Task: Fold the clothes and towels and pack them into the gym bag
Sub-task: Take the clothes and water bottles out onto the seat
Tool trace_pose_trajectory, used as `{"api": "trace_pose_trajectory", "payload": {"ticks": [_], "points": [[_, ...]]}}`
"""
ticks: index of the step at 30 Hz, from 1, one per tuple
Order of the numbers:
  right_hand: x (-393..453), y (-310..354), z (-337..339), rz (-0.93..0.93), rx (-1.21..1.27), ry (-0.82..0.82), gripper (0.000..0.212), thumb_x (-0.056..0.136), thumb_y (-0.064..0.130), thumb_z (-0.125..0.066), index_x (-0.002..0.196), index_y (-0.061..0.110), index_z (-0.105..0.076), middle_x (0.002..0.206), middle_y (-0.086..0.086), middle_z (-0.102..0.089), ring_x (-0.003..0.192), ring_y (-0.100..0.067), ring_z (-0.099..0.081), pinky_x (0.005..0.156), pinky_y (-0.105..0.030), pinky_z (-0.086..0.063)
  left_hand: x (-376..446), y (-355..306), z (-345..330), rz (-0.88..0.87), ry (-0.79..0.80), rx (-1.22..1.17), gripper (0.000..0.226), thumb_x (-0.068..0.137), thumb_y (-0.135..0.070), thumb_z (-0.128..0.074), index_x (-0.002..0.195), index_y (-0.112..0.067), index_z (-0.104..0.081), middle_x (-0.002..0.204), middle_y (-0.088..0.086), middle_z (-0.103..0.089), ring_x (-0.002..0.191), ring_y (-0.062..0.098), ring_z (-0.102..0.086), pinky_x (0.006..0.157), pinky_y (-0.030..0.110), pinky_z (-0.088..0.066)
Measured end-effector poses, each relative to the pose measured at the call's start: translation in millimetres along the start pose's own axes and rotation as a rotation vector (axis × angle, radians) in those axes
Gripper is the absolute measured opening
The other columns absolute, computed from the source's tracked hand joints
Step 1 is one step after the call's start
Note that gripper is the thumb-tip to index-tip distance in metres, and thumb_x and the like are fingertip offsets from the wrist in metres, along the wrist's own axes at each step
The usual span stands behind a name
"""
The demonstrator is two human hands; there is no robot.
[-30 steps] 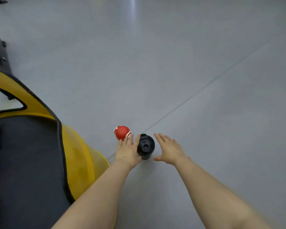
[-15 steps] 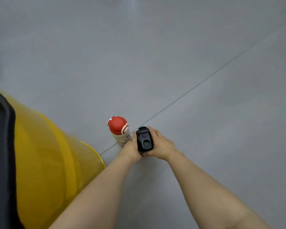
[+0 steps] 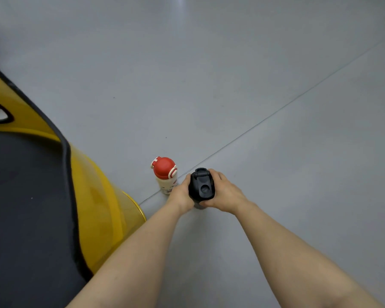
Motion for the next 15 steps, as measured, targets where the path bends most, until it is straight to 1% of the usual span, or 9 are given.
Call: {"api": "trace_pose_trajectory", "payload": {"ticks": [2,5,7,8,9,11,12,13,15], "points": [[-14,8,13,-0.001,0.014,-0.012,0.089,0.065,0.041,-0.076,0.138,0.035,-0.026,0.139,0.008,-0.038,0.112,-0.022,-0.055,0.086,-0.035,-0.049,-13,-12,7,-0.018,-0.009,-0.02,0.069,0.083,0.002,-0.055,0.143,-0.019,-0.03,0.118,0.011,-0.056,0.113,0.028,-0.055,0.08,0.031,-0.046],[-38,23,34,0.002,0.029,-0.031,0.088,0.065,0.043,-0.075,0.138,0.037,-0.027,0.138,0.01,-0.039,0.113,-0.022,-0.054,0.086,-0.034,-0.046,-38,-33,21,-0.049,-0.029,-0.019,0.057,0.082,0.003,-0.053,0.134,-0.015,-0.038,0.102,0.005,-0.052,0.11,0.03,-0.056,0.077,0.032,-0.045],[-55,36,49,0.017,0.033,-0.054,0.087,0.066,0.045,-0.075,0.138,0.038,-0.028,0.138,0.01,-0.04,0.114,-0.02,-0.054,0.088,-0.035,-0.047,-57,-46,32,-0.086,-0.044,-0.001,0.056,0.084,0.002,-0.052,0.135,-0.014,-0.037,0.102,0.007,-0.053,0.108,0.031,-0.057,0.081,0.036,-0.047],[-64,43,56,0.028,0.035,-0.07,0.086,0.065,0.046,-0.075,0.137,0.038,-0.029,0.137,0.01,-0.041,0.115,-0.019,-0.053,0.089,-0.036,-0.047,-67,-54,38,-0.101,-0.051,0.0,0.057,0.085,0.001,-0.051,0.138,-0.015,-0.036,0.105,0.009,-0.055,0.107,0.029,-0.057,0.083,0.035,-0.047],[-73,50,63,0.037,0.034,-0.085,0.085,0.065,0.046,-0.075,0.136,0.039,-0.029,0.137,0.011,-0.042,0.115,-0.018,-0.053,0.089,-0.036,-0.047,-78,-60,43,-0.116,-0.061,0.003,0.058,0.086,0.002,-0.049,0.14,-0.015,-0.034,0.107,0.007,-0.055,0.104,0.025,-0.056,0.082,0.027,-0.047],[-93,64,77,0.049,0.014,-0.105,0.085,0.065,0.047,-0.074,0.136,0.039,-0.029,0.136,0.013,-0.042,0.115,-0.018,-0.053,0.088,-0.035,-0.047,-101,-70,52,-0.133,-0.073,-0.012,0.06,0.089,0.006,-0.048,0.143,-0.016,-0.032,0.112,0.0,-0.05,0.099,0.014,-0.048,0.07,0.007,-0.04],[-102,71,83,0.053,0.004,-0.115,0.085,0.065,0.047,-0.074,0.136,0.04,-0.029,0.136,0.013,-0.042,0.114,-0.018,-0.053,0.088,-0.035,-0.047,-112,-75,57,-0.143,-0.092,-0.004,0.064,0.088,0.008,-0.05,0.144,-0.016,-0.031,0.117,-0.003,-0.049,0.099,0.01,-0.043,0.068,0.004,-0.037],[-112,78,89,0.06,-0.007,-0.127,0.085,0.065,0.048,-0.074,0.136,0.039,-0.028,0.136,0.013,-0.042,0.114,-0.018,-0.054,0.089,-0.036,-0.047,-123,-80,63,-0.156,-0.121,0.009,0.067,0.087,0.008,-0.053,0.145,-0.017,-0.031,0.119,-0.004,-0.048,0.099,0.009,-0.042,0.068,0.003,-0.037],[-131,93,102,0.081,-0.027,-0.157,0.085,0.066,0.048,-0.074,0.137,0.039,-0.028,0.136,0.012,-0.043,0.116,-0.018,-0.053,0.089,-0.035,-0.046,-145,-90,73,-0.182,-0.151,-0.007,0.068,0.085,0.007,-0.053,0.144,-0.021,-0.033,0.109,-0.005,-0.051,0.097,0.013,-0.051,0.064,0.006,-0.038]]}}
Point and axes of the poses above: each hand's wrist, its own x-axis towards the middle knuckle, its own z-axis out of the back of the hand, y = z × x, the point moved 8 cm from there along x, towards the middle knuckle
